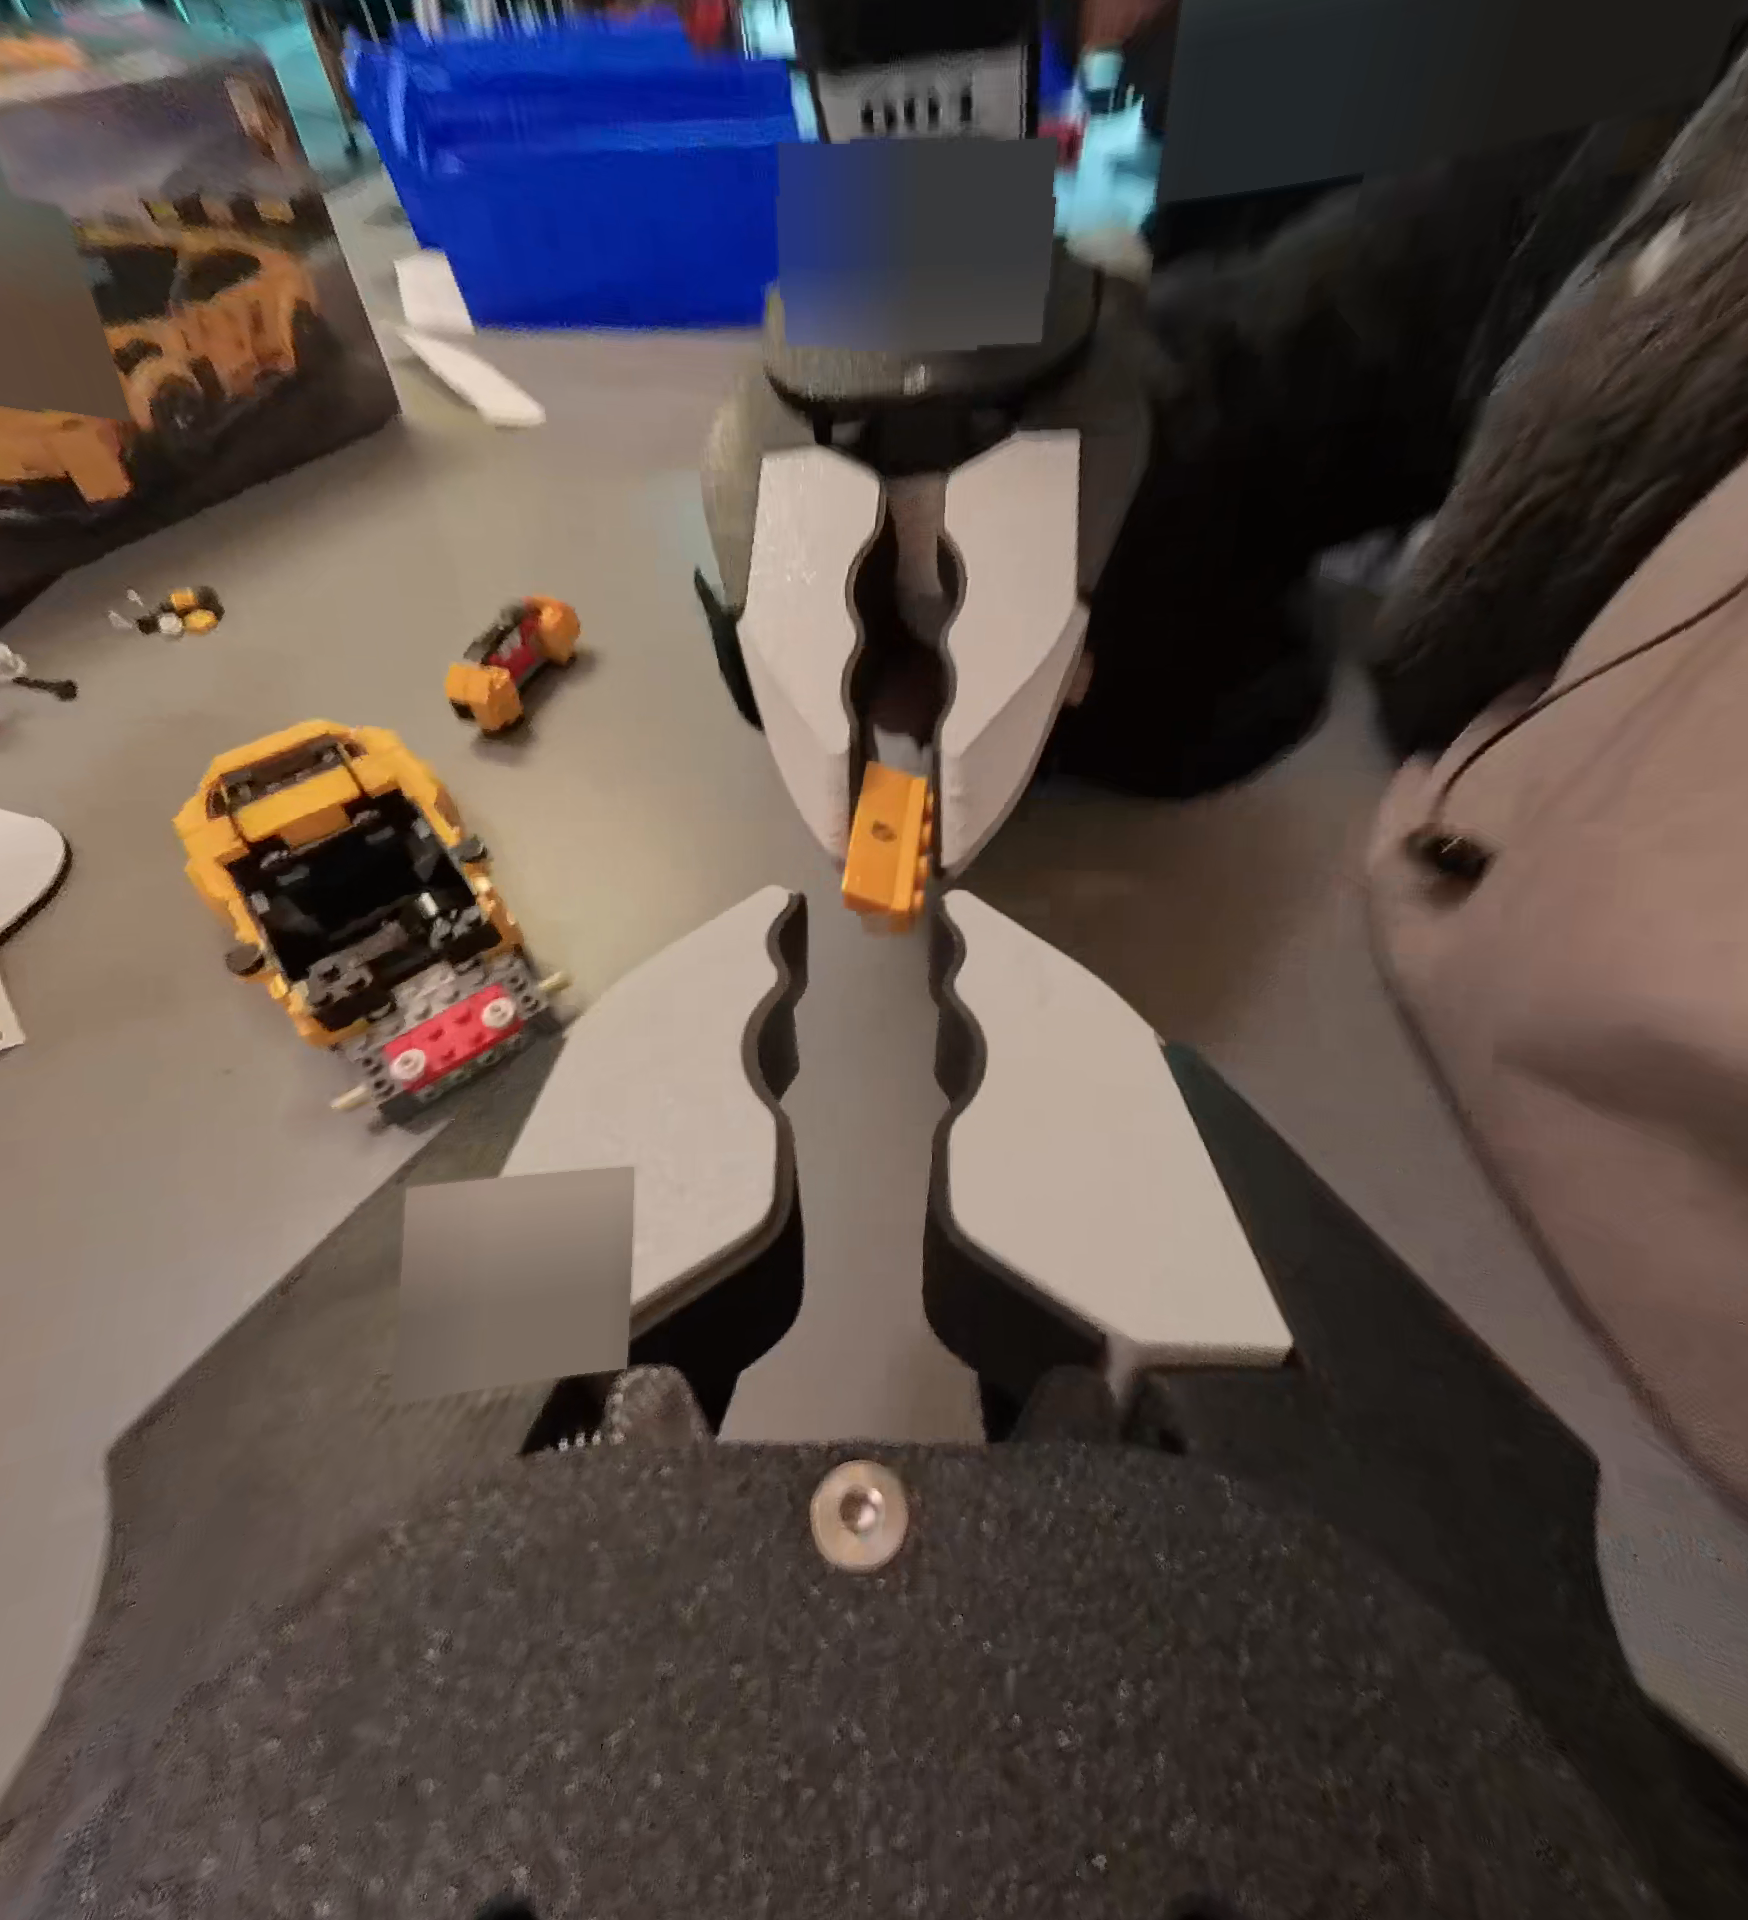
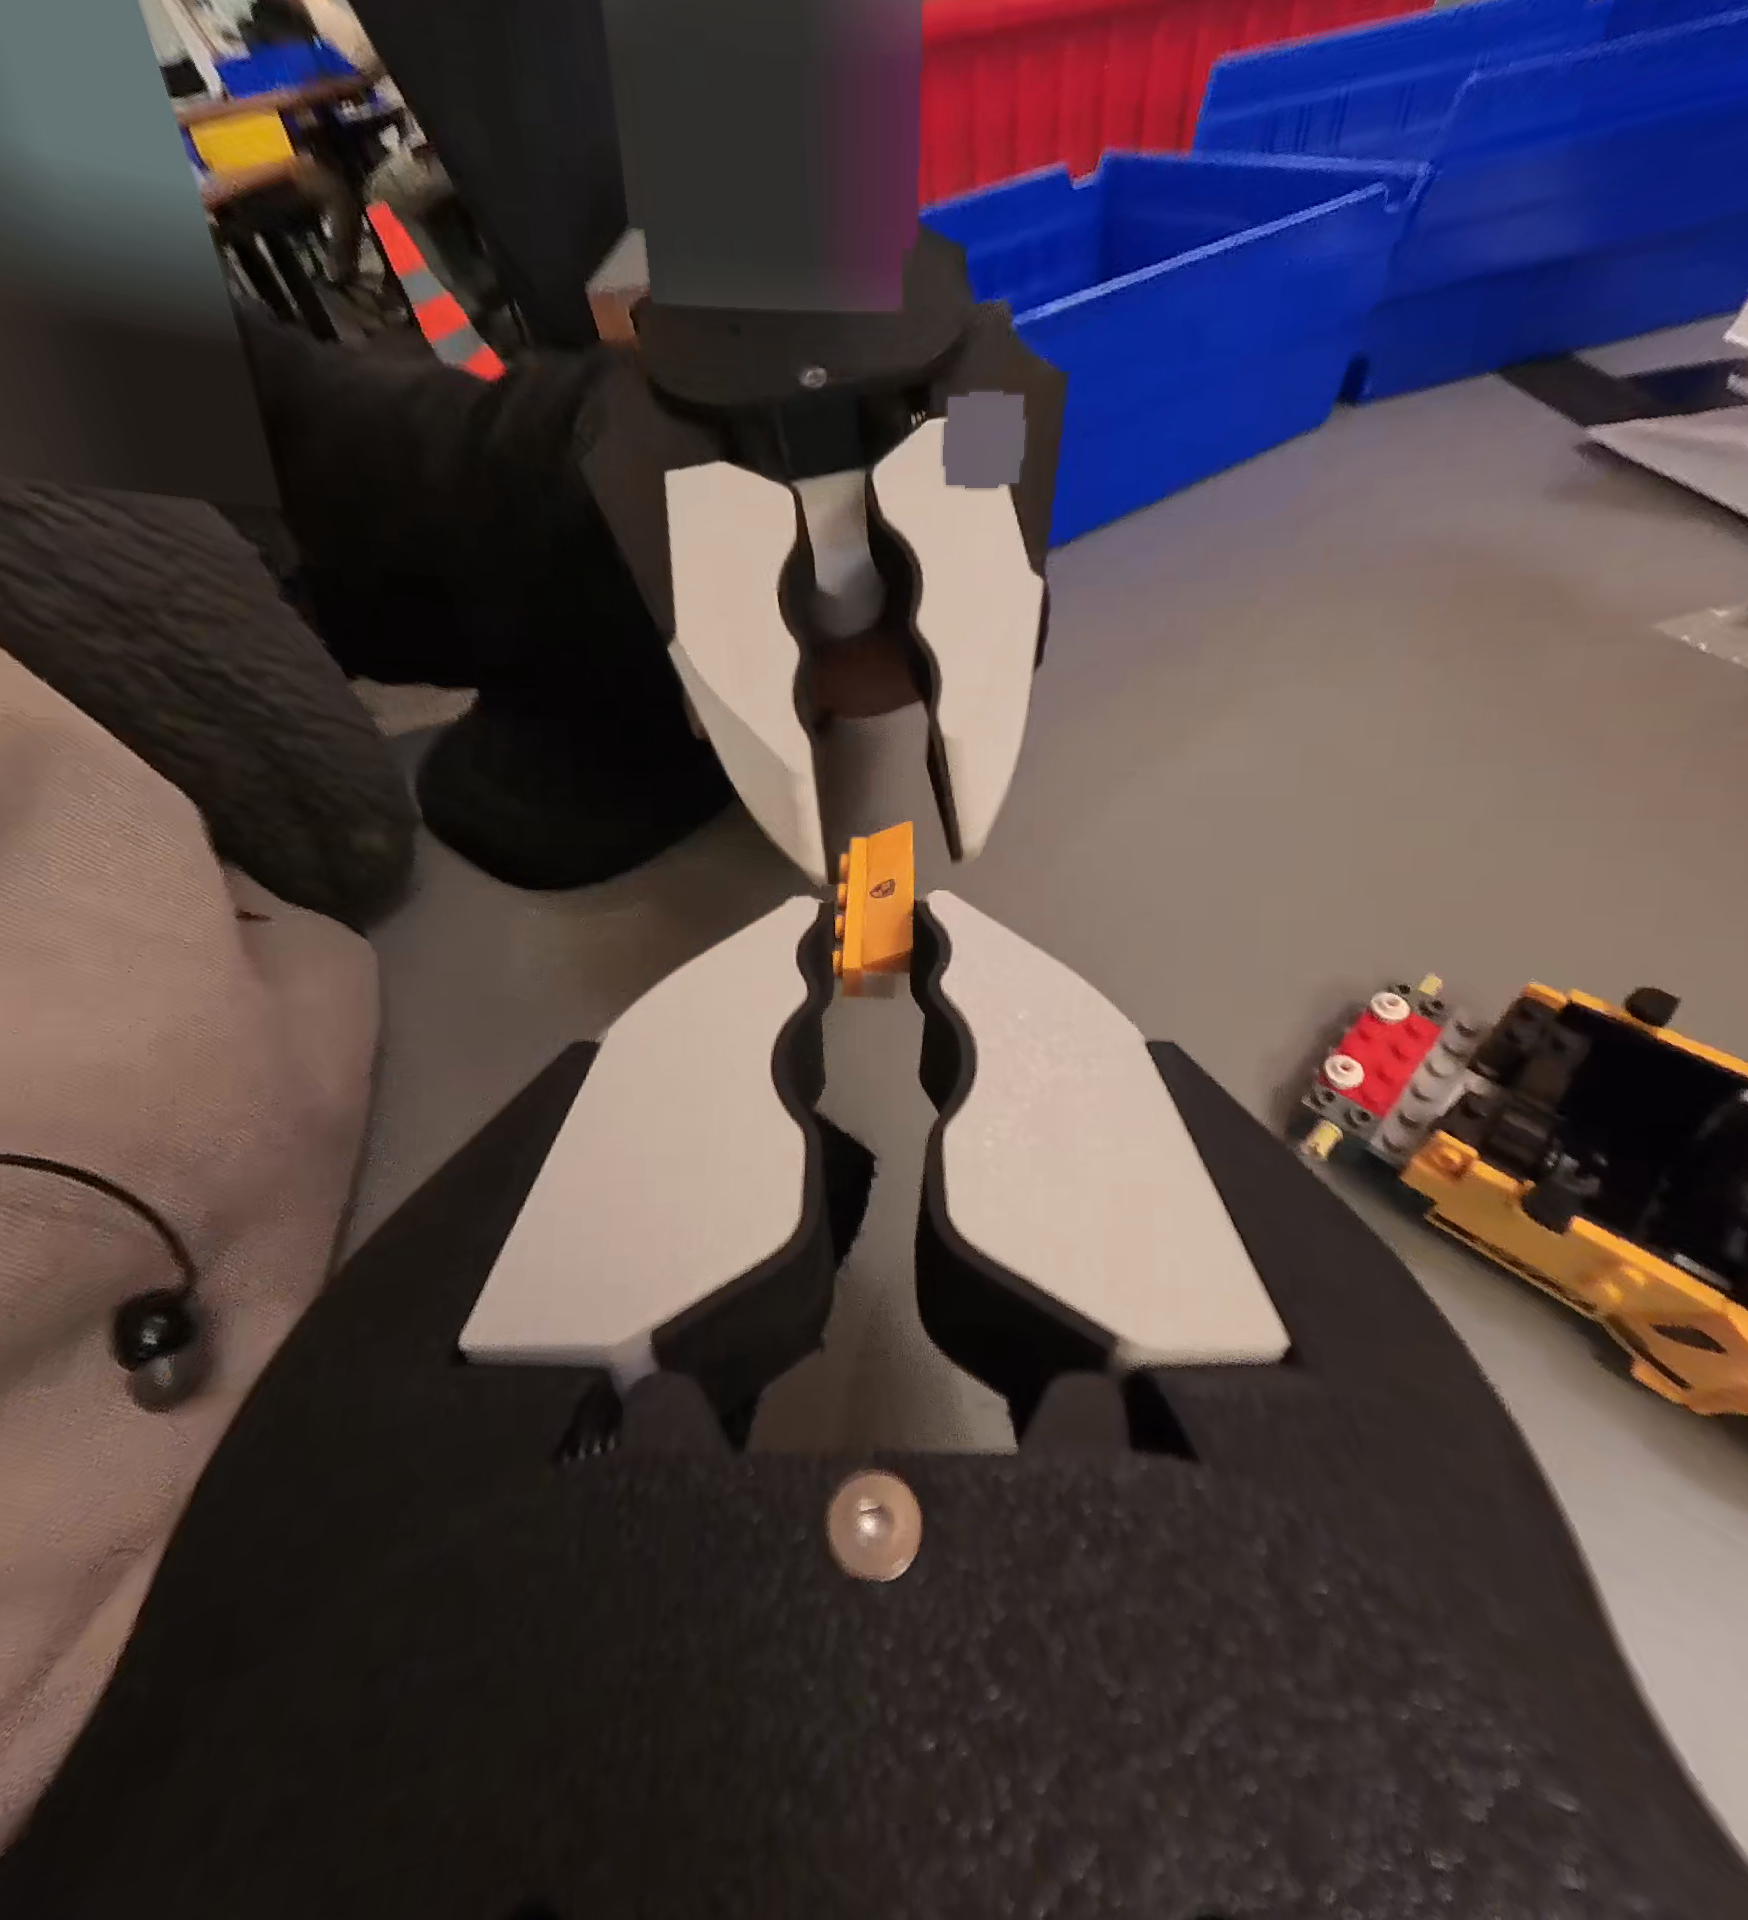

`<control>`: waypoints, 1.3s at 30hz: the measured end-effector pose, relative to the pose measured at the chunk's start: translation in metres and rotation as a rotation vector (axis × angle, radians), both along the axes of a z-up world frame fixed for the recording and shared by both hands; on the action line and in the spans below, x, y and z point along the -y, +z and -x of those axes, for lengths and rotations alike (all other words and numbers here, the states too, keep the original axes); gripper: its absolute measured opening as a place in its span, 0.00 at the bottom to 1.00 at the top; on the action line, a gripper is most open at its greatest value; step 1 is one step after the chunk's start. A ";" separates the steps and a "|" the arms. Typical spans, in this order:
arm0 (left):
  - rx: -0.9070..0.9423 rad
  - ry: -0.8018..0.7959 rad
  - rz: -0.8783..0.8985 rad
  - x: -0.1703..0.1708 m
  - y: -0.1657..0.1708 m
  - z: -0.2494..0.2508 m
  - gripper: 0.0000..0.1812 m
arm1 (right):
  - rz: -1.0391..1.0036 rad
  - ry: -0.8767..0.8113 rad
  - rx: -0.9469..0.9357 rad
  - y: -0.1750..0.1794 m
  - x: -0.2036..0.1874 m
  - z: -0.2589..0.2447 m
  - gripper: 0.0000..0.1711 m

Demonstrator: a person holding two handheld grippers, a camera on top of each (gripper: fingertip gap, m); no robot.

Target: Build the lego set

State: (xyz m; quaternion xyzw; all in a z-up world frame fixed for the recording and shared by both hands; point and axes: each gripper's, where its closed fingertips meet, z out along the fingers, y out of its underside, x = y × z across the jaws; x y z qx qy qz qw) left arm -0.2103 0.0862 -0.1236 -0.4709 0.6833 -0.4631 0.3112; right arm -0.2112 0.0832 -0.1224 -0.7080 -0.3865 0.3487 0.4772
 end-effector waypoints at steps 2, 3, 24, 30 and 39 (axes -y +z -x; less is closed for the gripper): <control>-0.055 -0.015 -0.062 -0.007 -0.014 -0.006 0.12 | -0.007 -0.005 0.059 -0.010 -0.008 -0.004 0.08; -0.068 -0.025 -0.067 -0.009 -0.018 -0.009 0.10 | -0.009 -0.007 0.090 -0.015 -0.013 -0.006 0.08; -0.237 -0.006 -0.260 -0.039 -0.074 -0.007 0.09 | -0.010 -0.071 0.432 -0.075 -0.034 -0.015 0.08; -0.230 0.030 -0.278 -0.044 -0.075 -0.005 0.11 | -0.034 -0.087 0.461 -0.077 -0.035 -0.015 0.08; -0.212 0.057 -0.267 -0.048 -0.073 -0.002 0.11 | -0.040 -0.112 0.464 -0.077 -0.037 -0.020 0.14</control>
